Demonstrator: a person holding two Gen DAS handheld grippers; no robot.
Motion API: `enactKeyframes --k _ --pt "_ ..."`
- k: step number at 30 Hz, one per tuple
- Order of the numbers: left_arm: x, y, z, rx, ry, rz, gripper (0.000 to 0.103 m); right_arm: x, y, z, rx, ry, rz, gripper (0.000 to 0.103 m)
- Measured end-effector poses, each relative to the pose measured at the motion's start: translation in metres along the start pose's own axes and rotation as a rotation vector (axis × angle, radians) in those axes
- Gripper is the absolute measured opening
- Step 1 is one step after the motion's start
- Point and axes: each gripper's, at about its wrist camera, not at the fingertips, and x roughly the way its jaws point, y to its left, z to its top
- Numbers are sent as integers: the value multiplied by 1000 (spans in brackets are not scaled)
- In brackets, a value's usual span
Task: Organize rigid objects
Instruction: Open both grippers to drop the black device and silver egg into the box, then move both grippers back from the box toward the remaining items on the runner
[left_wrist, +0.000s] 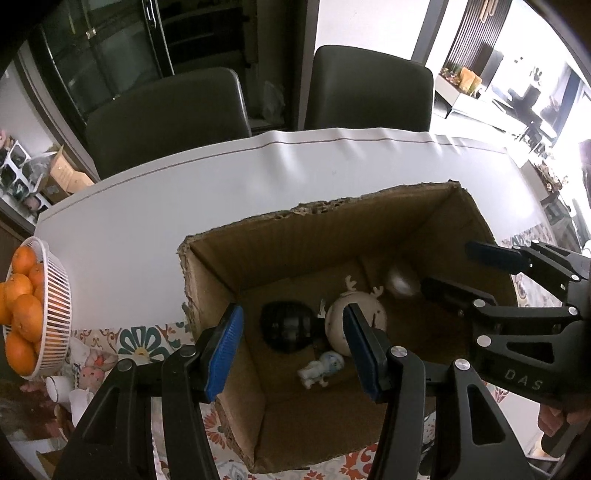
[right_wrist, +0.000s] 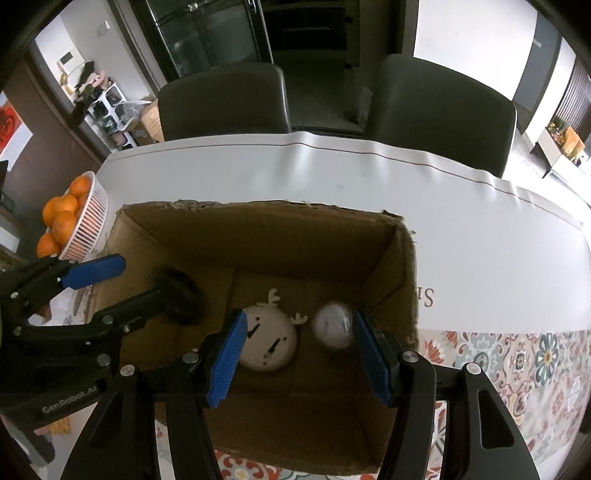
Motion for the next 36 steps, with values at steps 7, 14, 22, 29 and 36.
enactKeyframes --k 7,14,22,29,36 --pt "-16 -1 -11 -13 -36 25 55 -10 0 -8 29 -32 -12 60" --pt "-46 -1 -27 -19 -107 38 56 -37 6 -24 61 -114 -19 60" --pt "-77 2 -50 -29 -173 43 57 -76 23 -43 41 -221 -62 60" --pt "-99 3 -73 -38 -226 81 58 -98 41 -62 17 -276 -69 61" --pt "-107 10 -102 -45 -256 109 59 -104 55 -87 12 -293 -45 61"
